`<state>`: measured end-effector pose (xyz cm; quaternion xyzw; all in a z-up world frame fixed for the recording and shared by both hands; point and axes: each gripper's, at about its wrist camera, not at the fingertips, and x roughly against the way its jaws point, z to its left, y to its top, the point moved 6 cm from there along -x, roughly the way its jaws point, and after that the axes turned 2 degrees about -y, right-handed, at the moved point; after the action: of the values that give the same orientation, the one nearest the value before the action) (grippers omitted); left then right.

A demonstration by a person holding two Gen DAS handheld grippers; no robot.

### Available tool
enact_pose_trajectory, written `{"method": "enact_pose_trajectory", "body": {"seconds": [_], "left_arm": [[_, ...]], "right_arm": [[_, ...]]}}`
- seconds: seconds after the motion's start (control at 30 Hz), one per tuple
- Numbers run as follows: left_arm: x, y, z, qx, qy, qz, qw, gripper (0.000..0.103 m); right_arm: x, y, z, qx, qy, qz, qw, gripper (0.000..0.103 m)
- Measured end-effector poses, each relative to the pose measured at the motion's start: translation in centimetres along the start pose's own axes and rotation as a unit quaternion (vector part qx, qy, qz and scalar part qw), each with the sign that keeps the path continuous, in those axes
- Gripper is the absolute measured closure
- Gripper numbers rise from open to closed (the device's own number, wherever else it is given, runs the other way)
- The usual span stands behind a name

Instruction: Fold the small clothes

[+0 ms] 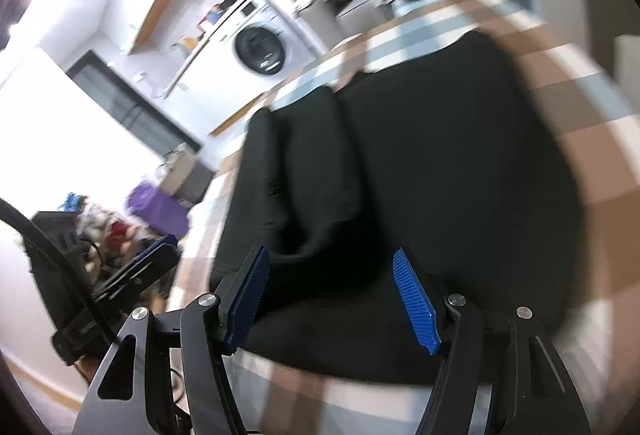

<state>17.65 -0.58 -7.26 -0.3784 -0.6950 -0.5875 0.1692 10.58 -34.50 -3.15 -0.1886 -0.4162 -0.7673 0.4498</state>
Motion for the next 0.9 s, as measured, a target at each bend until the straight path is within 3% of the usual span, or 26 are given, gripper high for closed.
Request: {"method": "enact_pose_trajectory", "body": {"seconds": [0.1,0.17,0.23,0.3,0.4,0.47,0.5,0.57,0.63,0.67,0.77,0.83,0.9], "left_arm": [[0.4,-0.2,3.2,0.028,0.019,0.001,0.9994,0.029],[0.5,-0.6,4.9,0.043,0.03,0.001,0.9986,0.029],[0.4,-0.7,5.8,0.051,0.034,0.001,0.9981,0.029],[0.2,-0.7,6.1,0.052,0.034,0.0,0.9981,0.029],[-0.4,-0.4,5.7,0.039,0.033,0.0,0.9987,0.029],[-1.0,-0.2,5.4,0.033,0.028,0.001,0.999,0.029],[-1.3,-0.2,5.3,0.031,0.024,0.003,0.9992,0.029],[-2.2,-0.2,4.6,0.027,0.018,0.008,0.9994,0.029],[-3.0,-0.6,4.0,0.025,0.012,0.022,0.9994,0.029],[-3.5,-0.8,3.6,0.023,0.007,0.029,0.9993,0.029],[-4.4,-1.2,2.3,0.006,0.005,0.041,0.9991,0.029],[-4.6,-1.4,1.6,-0.001,0.005,0.046,0.9989,0.029],[-4.7,-1.6,1.4,0.0,0.006,0.05,0.9987,0.029]], "right_arm": [[-3.1,0.6,0.0,-0.02,0.001,0.027,0.999,0.04],[-4.5,0.9,-0.1,-0.032,0.006,0.035,0.999,0.052],[-5.5,0.8,-0.5,-0.056,0.007,0.043,0.997,0.092],[-4.9,0.8,-0.2,-0.059,0.014,0.035,0.998,0.096],[0.4,0.8,3.4,-0.014,0.078,-0.022,0.997,0.096],[3.0,0.3,3.9,-0.013,0.077,-0.039,0.996,0.096],[3.7,-0.2,3.4,-0.021,0.067,-0.039,0.997,0.096],[3.6,-1.7,1.2,-0.033,0.006,-0.027,0.999,0.096],[1.9,-3.4,-1.8,-0.049,-0.069,0.014,0.996,0.095],[1.4,-3.8,-2.7,-0.057,-0.083,0.025,0.995,0.093],[1.1,-3.6,-3.5,-0.068,-0.075,0.032,0.994,0.086],[1.7,-2.3,-3.3,-0.057,-0.073,0.007,0.996,0.068],[1.9,-1.5,-3.4,-0.052,-0.069,0.003,0.996,0.064]]}}
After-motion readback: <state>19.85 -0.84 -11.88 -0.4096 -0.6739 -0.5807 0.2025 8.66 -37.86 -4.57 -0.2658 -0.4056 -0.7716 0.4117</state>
